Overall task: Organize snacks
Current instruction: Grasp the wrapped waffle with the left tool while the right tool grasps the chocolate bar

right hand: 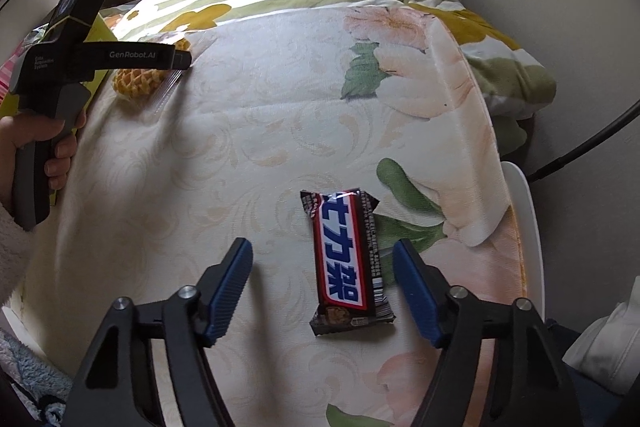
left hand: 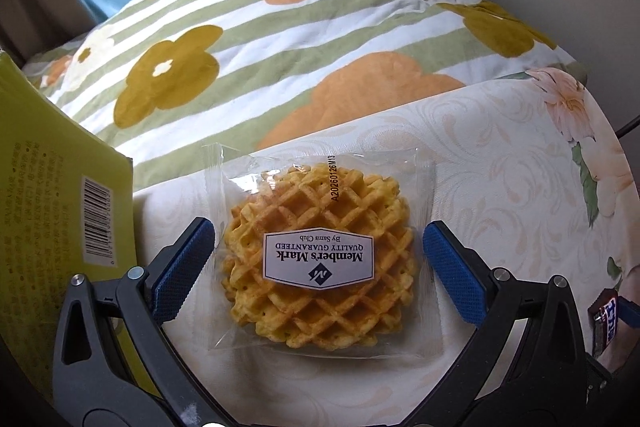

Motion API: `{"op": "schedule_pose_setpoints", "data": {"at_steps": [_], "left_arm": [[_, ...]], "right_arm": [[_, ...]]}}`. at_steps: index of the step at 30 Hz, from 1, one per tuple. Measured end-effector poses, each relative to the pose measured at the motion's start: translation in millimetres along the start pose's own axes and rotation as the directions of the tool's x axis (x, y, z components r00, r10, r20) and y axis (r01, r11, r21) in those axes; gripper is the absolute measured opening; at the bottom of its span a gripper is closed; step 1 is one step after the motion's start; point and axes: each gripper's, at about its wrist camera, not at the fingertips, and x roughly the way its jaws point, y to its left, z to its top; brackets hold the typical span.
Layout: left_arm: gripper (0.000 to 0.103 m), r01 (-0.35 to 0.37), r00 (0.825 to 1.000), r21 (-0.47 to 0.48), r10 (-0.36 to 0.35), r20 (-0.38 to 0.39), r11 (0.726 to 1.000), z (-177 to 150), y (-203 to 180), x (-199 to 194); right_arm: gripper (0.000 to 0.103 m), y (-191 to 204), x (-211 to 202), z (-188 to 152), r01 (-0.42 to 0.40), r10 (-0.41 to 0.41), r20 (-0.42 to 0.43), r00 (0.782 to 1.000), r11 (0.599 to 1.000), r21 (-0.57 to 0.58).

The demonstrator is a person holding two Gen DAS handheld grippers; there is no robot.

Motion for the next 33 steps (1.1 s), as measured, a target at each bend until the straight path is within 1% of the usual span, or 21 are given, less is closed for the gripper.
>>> {"op": "schedule_pose_setpoints", "data": {"at_steps": [3, 5, 11, 15, 20, 21, 23, 24, 28, 33], "left_arm": [[0.1, 0.003, 1.0, 0.001, -0.003, -0.002, 1.0, 0.2, -0.1, -0.4], [0.093, 0.014, 1.0, 0.003, -0.014, -0.005, 1.0, 0.3, -0.6, -1.1], [0.082, 0.016, 1.0, 0.007, -0.016, -0.004, 1.0, -2.4, -0.4, -6.1], [0.078, -0.017, 1.0, 0.066, 0.015, 0.02, 0.998, -4.2, -9.6, -10.9], [0.074, -0.038, 0.999, 0.1, 0.035, 0.027, 0.994, -4.4, -17.5, -16.9], [0.074, -0.044, 0.999, 0.109, 0.041, 0.031, 0.993, -4.0, -19.8, -17.9], [0.074, -0.052, 0.998, 0.121, 0.048, 0.034, 0.991, -5.1, -22.5, -19.4], [0.073, -0.052, 0.998, 0.121, 0.048, 0.036, 0.991, -5.6, -23.3, -20.6], [0.073, -0.051, 0.998, 0.113, 0.046, 0.041, 0.992, -6.6, -25.6, -26.0], [0.073, -0.028, 0.999, 0.092, 0.024, 0.044, 0.995, -5.5, -28.9, -36.2]], "right_arm": [[0.057, -2.8, -0.4, 3.1, 0.006, -0.006, 0.002, 1.0, 1.0, 0.009], [0.056, -3.2, -0.9, 3.6, 0.006, -0.006, 0.005, 1.0, 1.0, 0.013], [0.056, 0.7, -2.7, 2.3, 0.004, -0.004, 0.008, 1.0, 1.0, 0.006], [0.056, 0.9, -2.5, 1.0, 0.014, -0.014, 0.008, 1.0, 1.0, 0.007], [0.056, 0.5, -2.8, -1.7, 0.025, -0.025, 0.011, 1.0, 1.0, 0.004], [0.047, 1.1, -3.0, -2.0, 0.031, -0.031, 0.012, 0.999, 1.0, -0.001], [0.038, 1.1, -3.9, -2.3, 0.046, -0.046, 0.019, 0.999, 0.999, -0.018], [0.031, 0.9, -4.7, -2.5, 0.056, -0.056, 0.024, 0.998, 0.998, -0.021], [0.027, -2.0, -6.9, -3.7, 0.067, -0.067, 0.039, 0.997, 0.998, -0.01], [0.026, -3.6, -11.8, -5.0, 0.061, -0.06, 0.058, 0.997, 0.998, -0.016]]}}
